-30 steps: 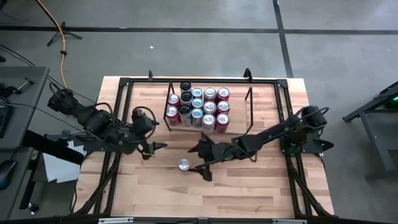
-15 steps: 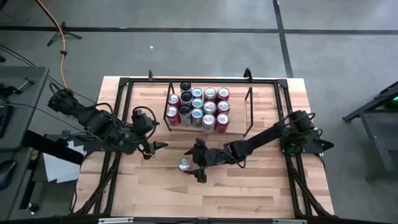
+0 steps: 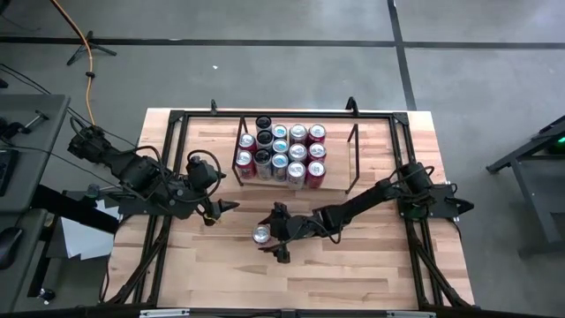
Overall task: Place canned beverage on shelf
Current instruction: Put the red-white soda can on the shelf
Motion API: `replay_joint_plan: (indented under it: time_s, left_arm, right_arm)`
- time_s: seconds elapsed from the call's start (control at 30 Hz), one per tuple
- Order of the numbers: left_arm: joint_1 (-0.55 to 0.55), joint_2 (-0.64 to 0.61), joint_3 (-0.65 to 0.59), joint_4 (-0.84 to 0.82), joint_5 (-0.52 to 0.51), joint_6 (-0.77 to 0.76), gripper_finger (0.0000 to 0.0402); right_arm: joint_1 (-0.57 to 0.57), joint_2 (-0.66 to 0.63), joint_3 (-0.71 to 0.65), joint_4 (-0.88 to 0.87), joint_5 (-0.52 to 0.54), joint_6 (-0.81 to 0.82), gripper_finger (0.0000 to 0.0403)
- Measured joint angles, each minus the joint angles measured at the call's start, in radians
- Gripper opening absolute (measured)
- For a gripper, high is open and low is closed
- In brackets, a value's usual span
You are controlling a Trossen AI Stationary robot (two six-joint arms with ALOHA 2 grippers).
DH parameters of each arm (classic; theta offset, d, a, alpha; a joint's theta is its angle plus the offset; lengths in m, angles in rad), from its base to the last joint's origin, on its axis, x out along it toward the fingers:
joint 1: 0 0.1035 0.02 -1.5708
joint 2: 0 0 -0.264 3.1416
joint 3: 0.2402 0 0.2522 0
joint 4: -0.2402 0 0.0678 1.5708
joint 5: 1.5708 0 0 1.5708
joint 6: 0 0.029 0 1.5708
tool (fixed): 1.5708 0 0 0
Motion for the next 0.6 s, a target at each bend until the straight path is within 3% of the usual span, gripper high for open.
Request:
replay_joint_plan:
  time_s: [0.13, 0.3, 0.4, 0.6]
  left_arm:
    - [0.000, 0.000, 0.000, 0.000, 0.000, 0.000, 0.0395]
    - [0.000, 0.000, 0.000, 0.000, 0.000, 0.000, 0.0395]
    - [0.000, -0.005, -0.001, -0.001, 0.009, 0.000, 0.0395]
    - [0.000, -0.046, -0.001, -0.002, 0.010, 0.009, 0.0395]
  right_arm:
    - [0.000, 0.001, 0.000, 0.008, 0.000, 0.026, 0.0348]
    - [0.000, 0.001, 0.000, 0.022, 0.015, 0.053, 0.0285]
    - [0.001, -0.017, -0.001, 0.005, 0.033, 0.049, 0.0285]
    - [-0.017, -0.234, -0.002, -0.150, 0.043, -0.004, 0.0285]
